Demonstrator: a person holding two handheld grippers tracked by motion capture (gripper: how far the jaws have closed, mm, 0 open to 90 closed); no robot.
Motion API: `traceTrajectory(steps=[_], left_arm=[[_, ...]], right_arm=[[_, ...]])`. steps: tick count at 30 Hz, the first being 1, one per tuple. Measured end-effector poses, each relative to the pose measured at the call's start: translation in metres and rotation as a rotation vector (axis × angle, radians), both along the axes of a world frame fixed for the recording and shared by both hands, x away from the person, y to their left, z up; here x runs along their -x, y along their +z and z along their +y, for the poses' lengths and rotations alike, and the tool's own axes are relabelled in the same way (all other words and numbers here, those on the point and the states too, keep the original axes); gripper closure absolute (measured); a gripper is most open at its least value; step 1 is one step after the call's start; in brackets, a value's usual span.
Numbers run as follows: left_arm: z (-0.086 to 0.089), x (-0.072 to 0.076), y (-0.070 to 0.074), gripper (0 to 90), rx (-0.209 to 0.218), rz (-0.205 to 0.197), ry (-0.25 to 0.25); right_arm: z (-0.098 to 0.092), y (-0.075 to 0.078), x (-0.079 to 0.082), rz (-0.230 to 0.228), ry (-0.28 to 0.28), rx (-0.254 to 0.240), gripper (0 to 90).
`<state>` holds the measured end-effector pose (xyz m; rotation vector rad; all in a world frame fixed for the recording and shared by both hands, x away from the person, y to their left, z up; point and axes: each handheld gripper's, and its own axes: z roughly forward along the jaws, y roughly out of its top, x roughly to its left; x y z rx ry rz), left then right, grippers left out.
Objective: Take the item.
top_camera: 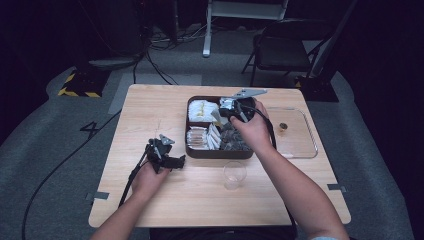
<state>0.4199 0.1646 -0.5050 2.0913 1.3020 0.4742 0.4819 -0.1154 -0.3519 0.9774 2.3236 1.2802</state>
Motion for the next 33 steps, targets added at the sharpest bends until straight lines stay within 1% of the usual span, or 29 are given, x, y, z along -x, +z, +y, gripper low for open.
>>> traceTrajectory(steps=[2,4,5,8,9,10,15,16,18,23,24,25,27,30,31,33], left_arm=[[0.0,0.0,0.0,2.1,0.0,0.0,0.0],[0.0,0.0,0.0,2.1,0.0,0.0,0.001],[0.0,0.0,0.0,2.1,0.0,0.0,0.001],[0.0,0.0,0.0,2.2,0.0,0.0,0.001],[0.0,0.0,0.0,2.2,0.0,0.0,0.001],[0.0,0.0,0.0,2.1,0.0,0.0,0.001],[0.0,0.0,0.0,2.1,-0.003,0.002,-0.001],[0.0,0.0,0.0,2.2,-0.003,0.002,-0.001],[0.0,0.0,0.0,2.1,0.0,0.0,0.001],[0.0,0.0,0.0,2.2,0.0,0.0,0.002],[0.0,0.0,0.0,2.1,0.0,0.0,0.002],[0.0,0.0,0.0,2.1,0.0,0.0,0.002],[0.0,0.0,0.0,2.2,0.0,0.0,0.002],[0.0,0.0,0.0,2.2,-0.004,0.002,0.0],[0.0,0.0,0.0,2.2,-0.004,0.002,0.0],[0.0,0.0,0.0,2.1,-0.001,0.004,0.002]], right_arm=[[-0.002,0.0,0.003,-0.002,-0.001,0.0,90.0],[-0.008,0.001,0.01,-0.007,0.0,-0.007,90.0],[-0.014,0.003,0.017,-0.011,0.002,-0.016,90.0],[-0.022,0.004,0.028,-0.019,0.008,-0.022,90.0],[-0.022,0.004,0.028,-0.019,0.008,-0.022,90.0],[-0.027,0.005,0.035,-0.024,0.011,-0.024,90.0],[-0.037,0.005,0.047,-0.021,0.018,-0.038,90.0],[-0.041,0.005,0.054,-0.021,0.023,-0.046,90.0],[-0.045,0.005,0.06,-0.022,0.029,-0.053,90.0],[-0.052,0.003,0.076,-0.016,0.045,-0.069,90.0],[-0.053,0.003,0.08,-0.019,0.048,-0.073,90.0],[-0.053,0.003,0.08,-0.019,0.048,-0.073,90.0],[-0.055,0.002,0.087,-0.023,0.053,-0.076,90.0],[-0.056,-0.005,0.097,-0.03,0.058,-0.068,90.0],[-0.056,-0.005,0.097,-0.03,0.058,-0.068,90.0],[-0.057,-0.01,0.104,-0.024,0.065,-0.07,90.0]])
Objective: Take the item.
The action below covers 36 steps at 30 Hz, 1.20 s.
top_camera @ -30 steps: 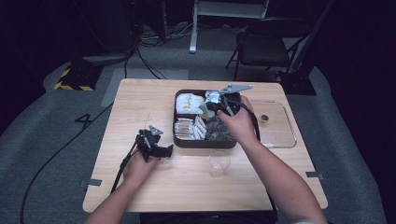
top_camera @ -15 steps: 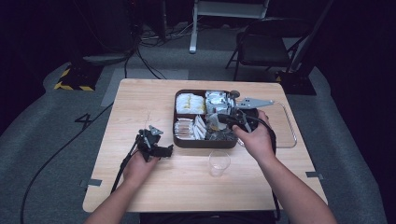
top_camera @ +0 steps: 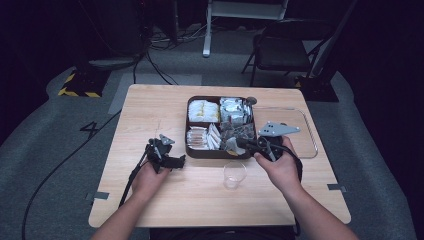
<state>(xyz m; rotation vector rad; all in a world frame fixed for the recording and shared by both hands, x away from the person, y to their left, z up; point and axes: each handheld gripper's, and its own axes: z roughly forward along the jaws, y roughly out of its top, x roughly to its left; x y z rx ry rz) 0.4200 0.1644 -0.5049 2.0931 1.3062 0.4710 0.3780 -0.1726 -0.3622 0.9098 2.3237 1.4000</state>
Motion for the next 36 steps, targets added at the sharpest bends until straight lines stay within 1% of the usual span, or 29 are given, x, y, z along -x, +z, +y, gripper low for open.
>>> traceTrajectory(steps=[1,2,6,10,11,17,19,21,29,31,32,33,34,36], left_arm=[[0.0,0.0,0.0,2.1,-0.001,-0.001,0.0],[0.0,0.0,0.0,2.2,-0.002,-0.001,0.0],[0.0,0.0,0.0,2.1,-0.002,-0.001,0.0],[0.0,0.0,0.0,2.2,0.0,-0.001,0.001],[0.0,0.0,0.0,2.1,0.0,-0.001,0.001],[0.0,0.0,0.0,2.2,-0.004,-0.003,0.0],[0.0,0.0,0.0,2.1,-0.003,-0.002,-0.001],[0.0,0.0,0.0,2.1,-0.004,-0.002,-0.001],[0.0,0.0,0.0,2.1,-0.004,-0.002,0.0],[0.0,0.0,0.0,2.2,-0.005,-0.002,-0.001],[0.0,0.0,0.0,2.2,-0.005,-0.002,-0.001],[0.0,0.0,0.0,2.2,-0.004,-0.002,0.0],[0.0,0.0,0.0,2.2,-0.004,-0.002,-0.001],[0.0,0.0,0.0,2.2,-0.004,-0.003,0.0]], right_arm=[[0.0,0.0,0.0,0.0,0.0,0.0,90.0],[-0.001,-0.003,0.005,0.006,0.004,-0.002,90.0],[-0.003,-0.008,0.014,0.012,0.018,-0.002,90.0],[-0.004,-0.013,0.019,0.023,0.027,-0.005,90.0],[-0.004,-0.013,0.019,0.023,0.027,-0.005,90.0],[-0.004,-0.026,0.023,0.048,0.034,-0.004,90.0],[-0.004,-0.027,0.023,0.051,0.037,-0.004,90.0],[-0.005,-0.033,0.023,0.068,0.034,-0.007,90.0],[-0.006,-0.041,0.025,0.091,0.037,-0.013,90.0],[-0.006,-0.044,0.026,0.103,0.045,-0.024,77.4],[-0.006,-0.044,0.026,0.103,0.045,-0.024,77.4],[-0.007,-0.045,0.027,0.108,0.047,-0.051,71.1],[-0.007,-0.045,0.027,0.108,0.047,-0.051,71.1],[-0.01,-0.043,0.027,0.097,0.038,-0.056,67.5]])
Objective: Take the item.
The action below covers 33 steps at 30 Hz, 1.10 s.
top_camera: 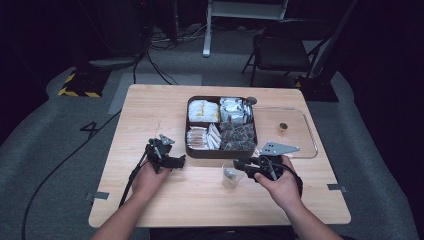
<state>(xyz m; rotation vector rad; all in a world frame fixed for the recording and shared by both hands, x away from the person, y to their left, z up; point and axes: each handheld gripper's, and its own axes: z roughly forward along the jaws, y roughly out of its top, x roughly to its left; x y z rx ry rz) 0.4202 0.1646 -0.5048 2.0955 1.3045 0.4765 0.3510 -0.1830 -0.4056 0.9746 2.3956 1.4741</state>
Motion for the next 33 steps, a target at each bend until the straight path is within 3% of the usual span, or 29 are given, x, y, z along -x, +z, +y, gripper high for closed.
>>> traceTrajectory(steps=[8,13,22,28,33], left_arm=[[0.0,0.0,0.0,2.1,0.0,-0.002,0.001],[0.0,0.0,0.0,2.1,0.0,-0.002,0.001],[0.0,0.0,0.0,2.2,0.001,-0.002,0.002],[0.001,0.0,0.0,2.2,0.002,-0.001,-0.001],[0.002,0.001,0.0,2.2,0.002,0.0,0.0]], right_arm=[[-0.007,0.005,-0.005,-0.021,-0.025,0.002,65.8],[-0.02,0.012,-0.012,-0.049,-0.074,0.013,62.0],[-0.06,0.021,-0.021,-0.065,-0.18,0.07,57.6],[-0.092,0.015,-0.025,-0.049,-0.268,0.09,56.0],[-0.105,0.01,-0.027,-0.035,-0.3,0.099,55.8]])
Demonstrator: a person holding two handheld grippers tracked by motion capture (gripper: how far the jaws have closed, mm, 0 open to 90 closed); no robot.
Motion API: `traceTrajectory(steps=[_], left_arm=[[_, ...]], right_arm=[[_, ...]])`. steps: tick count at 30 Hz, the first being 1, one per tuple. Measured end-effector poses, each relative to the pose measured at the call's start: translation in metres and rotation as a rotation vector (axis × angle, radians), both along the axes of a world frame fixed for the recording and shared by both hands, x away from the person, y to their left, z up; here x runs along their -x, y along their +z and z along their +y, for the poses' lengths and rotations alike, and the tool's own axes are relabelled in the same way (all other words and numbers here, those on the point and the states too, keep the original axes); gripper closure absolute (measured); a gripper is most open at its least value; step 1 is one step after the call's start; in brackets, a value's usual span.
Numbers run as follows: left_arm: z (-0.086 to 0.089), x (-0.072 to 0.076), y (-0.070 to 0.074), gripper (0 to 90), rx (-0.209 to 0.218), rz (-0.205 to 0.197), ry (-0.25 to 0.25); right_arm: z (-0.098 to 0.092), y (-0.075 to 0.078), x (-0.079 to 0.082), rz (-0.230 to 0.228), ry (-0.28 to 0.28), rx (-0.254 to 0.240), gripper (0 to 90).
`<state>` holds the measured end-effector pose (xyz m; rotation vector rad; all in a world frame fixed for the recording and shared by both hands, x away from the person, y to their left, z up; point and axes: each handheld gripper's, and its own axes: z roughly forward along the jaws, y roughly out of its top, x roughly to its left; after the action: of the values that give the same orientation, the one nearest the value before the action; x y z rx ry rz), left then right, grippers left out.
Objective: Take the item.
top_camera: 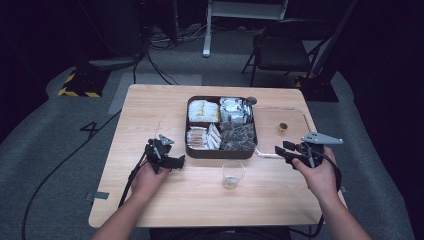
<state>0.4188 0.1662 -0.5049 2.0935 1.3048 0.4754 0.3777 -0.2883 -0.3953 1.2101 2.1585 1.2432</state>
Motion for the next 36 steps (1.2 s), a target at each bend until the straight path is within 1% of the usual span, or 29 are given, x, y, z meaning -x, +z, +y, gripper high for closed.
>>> traceTrajectory(steps=[3,4,5,6,7,8,9,11,13,15,16,17,19,21,22,23,26,27,30,31,32,34,35,36], left_arm=[[0.001,0.001,0.0,2.2,-0.002,-0.003,-0.003],[0.001,0.001,0.0,2.2,-0.001,-0.003,-0.004],[0.001,0.001,0.0,2.2,0.0,-0.001,-0.003],[0.001,0.001,0.0,2.2,0.001,-0.002,-0.002],[0.001,0.001,0.0,2.2,0.001,-0.002,-0.002],[0.001,0.001,0.0,2.2,0.0,-0.002,-0.002],[0.001,0.001,0.0,2.2,0.0,-0.001,-0.001],[0.001,0.001,0.0,2.1,0.001,-0.001,-0.001],[0.001,0.001,0.0,2.1,0.001,-0.001,-0.001],[0.001,0.001,0.0,2.2,0.001,-0.001,-0.001],[0.001,0.001,0.0,2.1,0.0,-0.001,-0.001],[0.001,0.001,0.0,2.1,0.0,-0.002,-0.002],[0.001,0.001,0.0,2.2,0.001,-0.001,-0.001],[0.001,0.001,0.0,2.1,0.001,-0.001,-0.001],[0.001,0.001,0.0,2.1,0.001,-0.001,-0.001],[0.001,0.001,0.0,2.2,0.001,-0.001,-0.001],[0.001,0.001,0.0,2.1,0.001,-0.001,-0.001],[0.001,0.001,0.0,2.1,0.0,-0.001,-0.001],[0.001,0.001,0.0,2.1,0.0,-0.002,-0.002],[0.001,0.001,0.0,2.1,0.001,-0.001,-0.001],[0.001,0.001,0.0,2.2,0.0,-0.002,-0.001],[0.001,0.001,0.0,2.1,0.0,-0.002,-0.002],[0.001,0.001,0.0,2.1,0.001,-0.001,-0.001],[0.001,0.001,0.0,2.1,0.0,-0.002,-0.002]], right_arm=[[-0.009,-0.004,-0.001,0.007,-0.025,0.005,55.6],[-0.015,-0.006,-0.002,0.011,-0.043,0.019,55.4],[-0.015,-0.006,-0.002,0.011,-0.043,0.019,55.4],[-0.022,-0.009,-0.003,0.014,-0.058,0.031,55.1],[-0.022,-0.009,-0.003,0.014,-0.058,0.031,55.1],[-0.025,-0.01,-0.003,0.02,-0.067,0.033,55.1],[-0.032,-0.013,-0.004,0.03,-0.086,0.04,54.9],[-0.035,-0.014,-0.004,0.031,-0.094,0.041,54.8],[-0.046,-0.021,-0.004,0.046,-0.119,0.049,54.4],[-0.048,-0.022,-0.004,0.049,-0.125,0.054,54.1],[-0.054,-0.027,-0.004,0.063,-0.14,0.062,53.6],[-0.054,-0.027,-0.004,0.063,-0.14,0.062,53.6],[-0.063,-0.036,-0.005,0.09,-0.156,0.054,52.2],[-0.069,-0.042,-0.006,0.107,-0.168,0.05,48.8],[-0.069,-0.042,-0.006,0.107,-0.168,0.05,48.8],[-0.074,-0.049,-0.007,0.118,-0.179,0.068,46.6],[-0.077,-0.056,-0.007,0.127,-0.192,0.085,44.1],[-0.08,-0.063,-0.008,0.136,-0.204,0.099,41.0],[-0.084,-0.075,-0.008,0.158,-0.218,0.111,37.6],[-0.084,-0.075,-0.008,0.158,-0.218,0.111,37.6],[-0.087,-0.082,-0.008,0.175,-0.221,0.133,35.3],[-0.088,-0.085,-0.007,0.182,-0.224,0.137,34.1],[-0.089,-0.091,-0.006,0.185,-0.23,0.148,33.0],[-0.089,-0.091,-0.006,0.185,-0.23,0.148,33.0]])
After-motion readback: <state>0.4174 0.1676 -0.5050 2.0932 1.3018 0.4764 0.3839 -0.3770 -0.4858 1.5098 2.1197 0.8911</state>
